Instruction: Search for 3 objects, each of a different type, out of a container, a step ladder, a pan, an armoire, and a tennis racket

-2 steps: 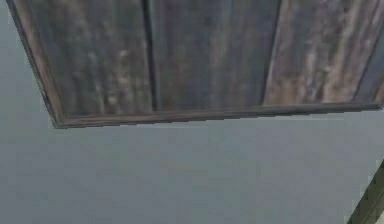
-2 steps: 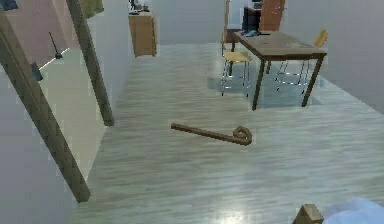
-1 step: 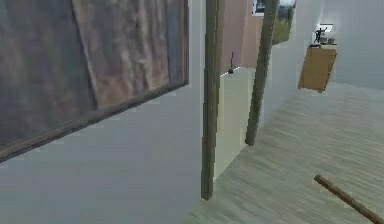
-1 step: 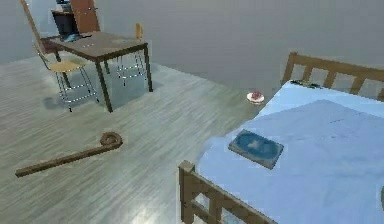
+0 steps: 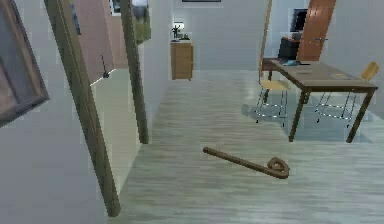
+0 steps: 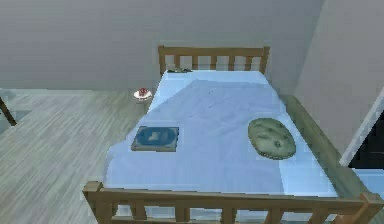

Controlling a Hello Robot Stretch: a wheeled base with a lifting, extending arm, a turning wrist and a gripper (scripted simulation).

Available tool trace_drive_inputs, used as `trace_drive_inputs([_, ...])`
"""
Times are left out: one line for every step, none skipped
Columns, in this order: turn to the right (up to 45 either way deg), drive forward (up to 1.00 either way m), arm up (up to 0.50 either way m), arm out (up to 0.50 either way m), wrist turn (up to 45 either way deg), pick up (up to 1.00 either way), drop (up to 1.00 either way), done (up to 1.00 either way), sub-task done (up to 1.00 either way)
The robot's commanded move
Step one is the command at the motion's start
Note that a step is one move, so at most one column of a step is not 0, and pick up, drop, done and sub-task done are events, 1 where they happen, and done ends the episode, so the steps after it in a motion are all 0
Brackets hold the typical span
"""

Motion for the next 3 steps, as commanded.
trace_drive_inputs([3.0,0.0,0.0,0.0,0.0,0.0,0.0,0.0,0.0])
trace_drive_inputs([0.0,1.0,0.0,0.0,0.0,0.0,0.0,0.0,0.0])
trace_drive_inputs([0.0,1.0,0.0,0.0,0.0,0.0,0.0,0.0,0.0])
